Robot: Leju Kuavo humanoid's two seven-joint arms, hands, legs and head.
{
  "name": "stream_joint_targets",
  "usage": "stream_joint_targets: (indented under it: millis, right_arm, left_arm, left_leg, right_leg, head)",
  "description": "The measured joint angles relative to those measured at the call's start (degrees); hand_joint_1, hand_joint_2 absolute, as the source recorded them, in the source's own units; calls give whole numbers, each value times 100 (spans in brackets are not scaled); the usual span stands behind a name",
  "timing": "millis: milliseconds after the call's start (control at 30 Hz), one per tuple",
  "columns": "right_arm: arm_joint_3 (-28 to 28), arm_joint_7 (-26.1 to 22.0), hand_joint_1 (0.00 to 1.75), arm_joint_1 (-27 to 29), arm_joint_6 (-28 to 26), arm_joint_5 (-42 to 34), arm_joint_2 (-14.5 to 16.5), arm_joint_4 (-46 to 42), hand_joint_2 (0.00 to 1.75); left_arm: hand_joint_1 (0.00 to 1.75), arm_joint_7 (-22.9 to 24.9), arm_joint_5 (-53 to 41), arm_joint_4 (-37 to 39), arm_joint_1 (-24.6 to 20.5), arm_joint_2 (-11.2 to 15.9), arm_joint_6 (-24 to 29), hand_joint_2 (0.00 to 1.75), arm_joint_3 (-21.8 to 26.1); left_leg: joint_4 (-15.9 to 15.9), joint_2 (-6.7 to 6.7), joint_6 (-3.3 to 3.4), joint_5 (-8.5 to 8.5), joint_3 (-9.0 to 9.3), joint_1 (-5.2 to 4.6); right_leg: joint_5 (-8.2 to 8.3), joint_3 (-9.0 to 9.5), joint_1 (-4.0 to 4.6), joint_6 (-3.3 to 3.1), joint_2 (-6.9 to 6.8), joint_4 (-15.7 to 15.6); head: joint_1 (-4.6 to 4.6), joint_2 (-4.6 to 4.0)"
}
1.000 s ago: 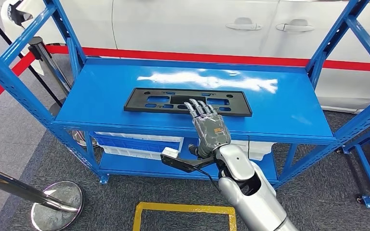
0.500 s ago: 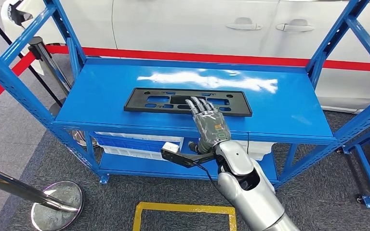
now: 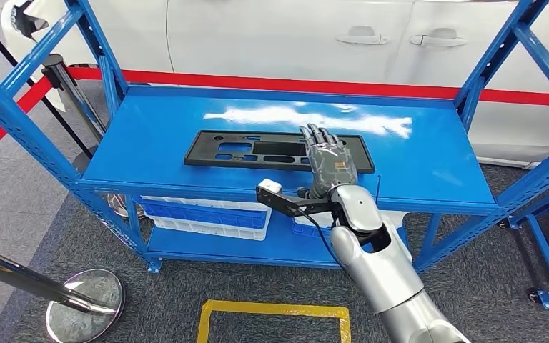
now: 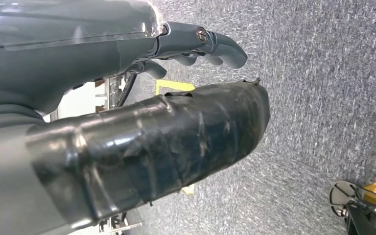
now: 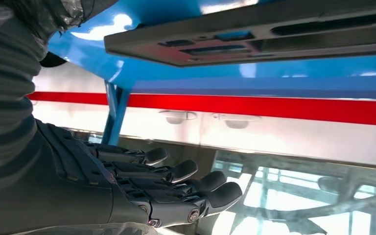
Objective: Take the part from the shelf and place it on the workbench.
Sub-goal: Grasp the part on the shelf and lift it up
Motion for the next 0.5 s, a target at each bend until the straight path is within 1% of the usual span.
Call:
stream_joint_targets:
  millis: [233,500]
  right_arm:
    - [-313,33,0,-62,0,129,23,280,175]
    - [-455,-25,0,-76,-13,209,89,489,175]
  left_arm:
    - [0,7,-56,0,-6,1,-29,0,0]
    - [0,37,-59,0,-9,3,-38,0,0]
  left_leg:
    - [0,-1,0,0,-1,0]
    - [0,0,0,0,-1,0]
  right_leg:
    - [0,0,0,0,0,0]
    - [0,0,1,0,0,0]
  head:
    - [0,0]
    - [0,0]
